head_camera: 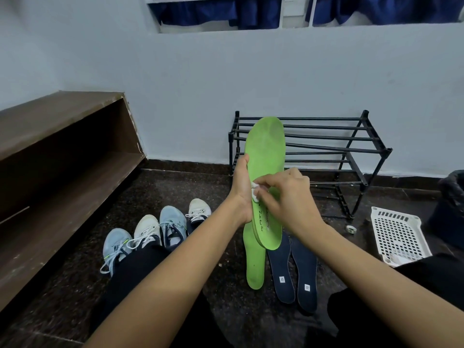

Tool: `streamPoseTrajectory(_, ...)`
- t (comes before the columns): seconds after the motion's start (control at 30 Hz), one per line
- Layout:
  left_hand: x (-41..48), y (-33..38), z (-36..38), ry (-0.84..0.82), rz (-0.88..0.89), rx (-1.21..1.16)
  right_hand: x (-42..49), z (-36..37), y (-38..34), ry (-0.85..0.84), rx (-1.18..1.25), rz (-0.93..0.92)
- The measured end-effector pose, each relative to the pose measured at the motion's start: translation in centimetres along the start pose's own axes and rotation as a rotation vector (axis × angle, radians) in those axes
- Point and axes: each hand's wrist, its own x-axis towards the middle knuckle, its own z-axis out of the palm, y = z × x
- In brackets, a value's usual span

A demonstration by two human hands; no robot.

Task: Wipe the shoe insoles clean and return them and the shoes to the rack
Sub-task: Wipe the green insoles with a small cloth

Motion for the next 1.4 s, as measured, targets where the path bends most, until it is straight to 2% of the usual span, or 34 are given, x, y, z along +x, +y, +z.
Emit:
streamPoseTrajectory(0.13,0.0,-0.1,0.1,0.007,0.018,-0.013,0.3,0.0,0.5,0.013,-0.183,-0.024)
streamPoseTrajectory(0.23,-0.3,-0.3,0.6,-0.024,0.013,0.035,1.4,-0.4,1.4,0.038,-0.283,0.074)
streamPoseTrajectory(0.33,-0.6,-0.9,1.3,-0.067,0.001,0.065,2.4,-1.1,2.6,0.098,-0.292,0.194)
streamPoseTrajectory(0.4,-0.7,-1.1,1.6,-0.086,-0.011,0.069,2.7,-1.3,2.9,0.138,-0.208,0.229)
streamPoseTrajectory(0.6,-0.2,-1.1,1.7,-0.037,-0.074,0.064,1.9,-0.6,1.3,0.105,-0.036,0.125)
streamPoseTrajectory(0.8,0.5,-0.5,1.0,0.014,-0.068,0.042,0.8,-0.9,0.6,0.025,0.034,0.07)
streamPoseTrajectory(0.93,0.8,-0.3,0.6,0.032,-0.036,0.003,-0.1,-0.9,0.6,-0.023,-0.018,-0.014)
streamPoseTrajectory(1.1,0.8,-1.0,0.7,0.016,-0.031,0.034,-0.1,-1.0,1.1,0.01,-0.171,-0.032)
streamPoseTrajectory(1.3,0.1,-2.3,1.9,-0.069,-0.081,0.117,1.4,-1.6,3.3,0.063,-0.212,0.155)
streamPoseTrajectory(1.4,-0.1,-2.4,2.2,-0.098,-0.082,0.122,1.9,-1.5,3.7,0.063,-0.145,0.243)
